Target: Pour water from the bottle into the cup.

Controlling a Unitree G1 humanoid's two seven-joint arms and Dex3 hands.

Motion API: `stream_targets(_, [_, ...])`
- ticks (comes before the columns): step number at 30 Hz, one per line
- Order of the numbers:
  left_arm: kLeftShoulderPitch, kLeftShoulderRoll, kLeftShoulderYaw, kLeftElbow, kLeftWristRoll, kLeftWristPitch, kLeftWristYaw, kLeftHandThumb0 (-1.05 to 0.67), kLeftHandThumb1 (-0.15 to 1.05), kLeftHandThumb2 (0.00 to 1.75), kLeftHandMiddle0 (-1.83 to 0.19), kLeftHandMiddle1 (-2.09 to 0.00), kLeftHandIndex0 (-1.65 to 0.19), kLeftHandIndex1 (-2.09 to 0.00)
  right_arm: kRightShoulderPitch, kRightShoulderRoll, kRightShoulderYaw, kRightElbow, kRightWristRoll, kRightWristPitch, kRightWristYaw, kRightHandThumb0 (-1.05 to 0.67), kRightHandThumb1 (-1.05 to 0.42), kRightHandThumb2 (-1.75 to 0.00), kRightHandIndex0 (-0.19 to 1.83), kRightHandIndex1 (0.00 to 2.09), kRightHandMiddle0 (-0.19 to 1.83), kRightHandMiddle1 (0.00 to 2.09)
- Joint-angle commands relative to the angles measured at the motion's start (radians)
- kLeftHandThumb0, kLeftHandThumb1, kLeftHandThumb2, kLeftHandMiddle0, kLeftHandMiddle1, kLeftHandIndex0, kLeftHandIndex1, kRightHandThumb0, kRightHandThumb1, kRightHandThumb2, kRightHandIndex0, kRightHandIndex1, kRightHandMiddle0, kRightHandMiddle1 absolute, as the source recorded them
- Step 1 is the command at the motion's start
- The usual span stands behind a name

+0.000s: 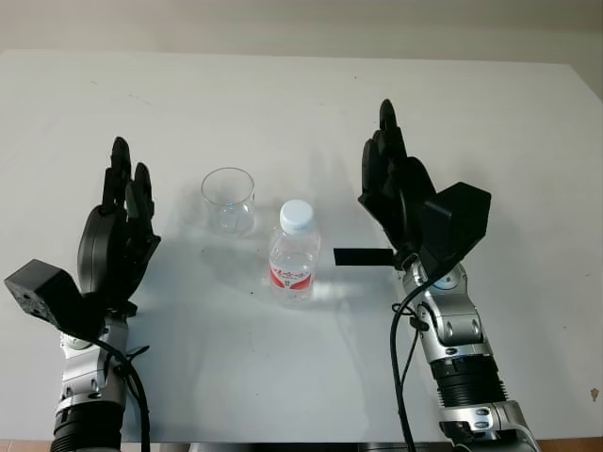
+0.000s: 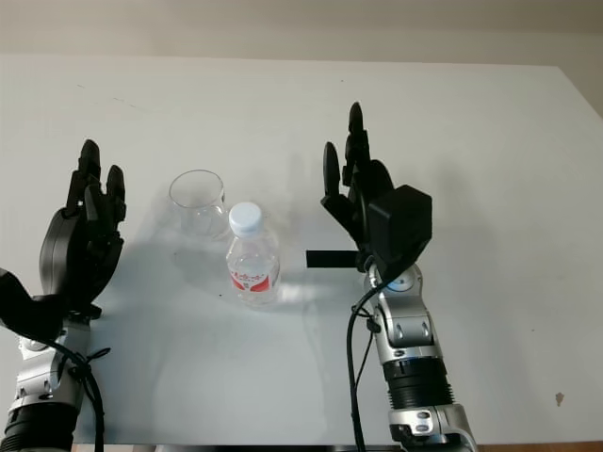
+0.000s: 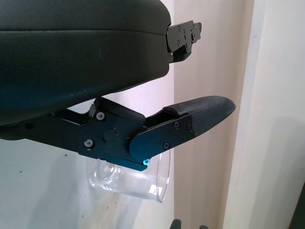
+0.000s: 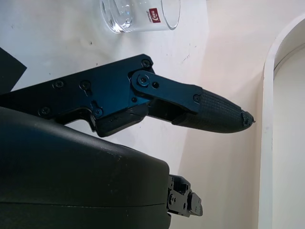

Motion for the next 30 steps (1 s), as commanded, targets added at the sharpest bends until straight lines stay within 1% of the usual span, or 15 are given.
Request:
stream_targets(1, [-0.002,0.015,0.010,-0.017,-0.005,0.000,-0.003,-0.69,1.05,0.78,0.19,0.00,0.19,0.00,0.005,-0.008,-0.001,-0.004,0.004,-0.016,0.012,-0.80,-1.05,-0.77,-0.19,0.00,-0.19,0.00])
stream_targets(7, [-0.007,0.009,0.006,-0.055,0.000,0.027,0.022,-0.69,1.05,0.77,0.19,0.00,0.19,0.00,0.010,-0.014,-0.001,0.021,0.011,-0.026,0.049,-0.82,-1.05,-0.75,-0.19,0.00,-0.19,0.00])
stream_targets(10, [-0.009,0.008,0.002,-0.052,-0.002,0.033,0.016,-0.69,1.05,0.76,0.19,0.00,0.19,0.00,0.018,-0.054,0.003,0.050,0.023,-0.035,0.132,-0.84,-1.05,-0.71,-0.19,0.00,-0.19,0.00])
stream_targets(13, [-0.010,0.003,0.001,-0.037,-0.004,0.028,0.006,-0.69,1.05,0.75,0.19,0.00,0.19,0.00,0.026,-0.089,-0.009,0.074,0.051,-0.079,0.212,-0.87,-1.05,-0.67,-0.19,0.00,-0.19,0.00])
stream_targets(15, [-0.010,-0.004,0.000,-0.032,-0.007,0.026,0.003,-0.70,1.05,0.75,0.19,0.00,0.19,0.00,0.027,-0.117,-0.021,0.096,0.083,-0.132,0.286,-0.89,-1.05,-0.59,-0.19,0.00,-0.19,0.00])
stream_targets(17, [-0.007,-0.009,0.000,-0.032,-0.009,0.022,-0.001,-0.70,1.05,0.74,0.19,0.00,0.19,0.00,0.026,-0.149,-0.027,0.127,0.105,-0.205,0.364,-0.88,-1.05,-0.56,-0.19,0.00,-0.19,0.00])
stream_targets(19, [-0.008,-0.010,0.000,-0.027,-0.008,0.016,-0.003,-0.70,1.05,0.75,0.19,0.00,0.19,0.00,0.021,-0.166,-0.034,0.148,0.127,-0.243,0.417,-0.92,-1.05,-0.48,-0.19,0.00,-0.19,0.01])
stream_targets(21, [-0.009,-0.008,0.000,-0.024,-0.006,0.012,-0.004,-0.69,1.05,0.75,0.19,0.00,0.19,0.00,0.023,-0.177,-0.042,0.137,0.176,-0.226,0.479,-0.97,-1.05,-0.28,-0.19,0.00,-0.19,0.02])
stream_targets(22, [-0.009,-0.007,-0.001,-0.023,-0.003,0.011,-0.002,-0.69,1.05,0.75,0.19,0.00,0.19,0.00,0.027,-0.182,-0.044,0.126,0.195,-0.216,0.505,-1.01,-1.02,-0.17,-0.19,0.00,-0.19,0.02])
stream_targets(24, [-0.010,-0.007,-0.001,-0.026,-0.002,0.018,0.005,-0.70,1.05,0.75,0.19,0.00,0.19,0.00,0.037,-0.190,-0.042,0.114,0.209,-0.218,0.534,-1.04,-0.96,-0.08,-0.19,0.00,-0.19,0.02])
stream_targets(30, [-0.013,-0.003,-0.001,-0.017,-0.004,0.017,-0.001,-0.71,1.05,0.75,0.19,0.00,0.19,0.00,0.101,-0.235,-0.021,0.026,0.193,-0.232,0.594,-1.05,-0.89,-0.04,-0.19,0.00,-0.18,0.04])
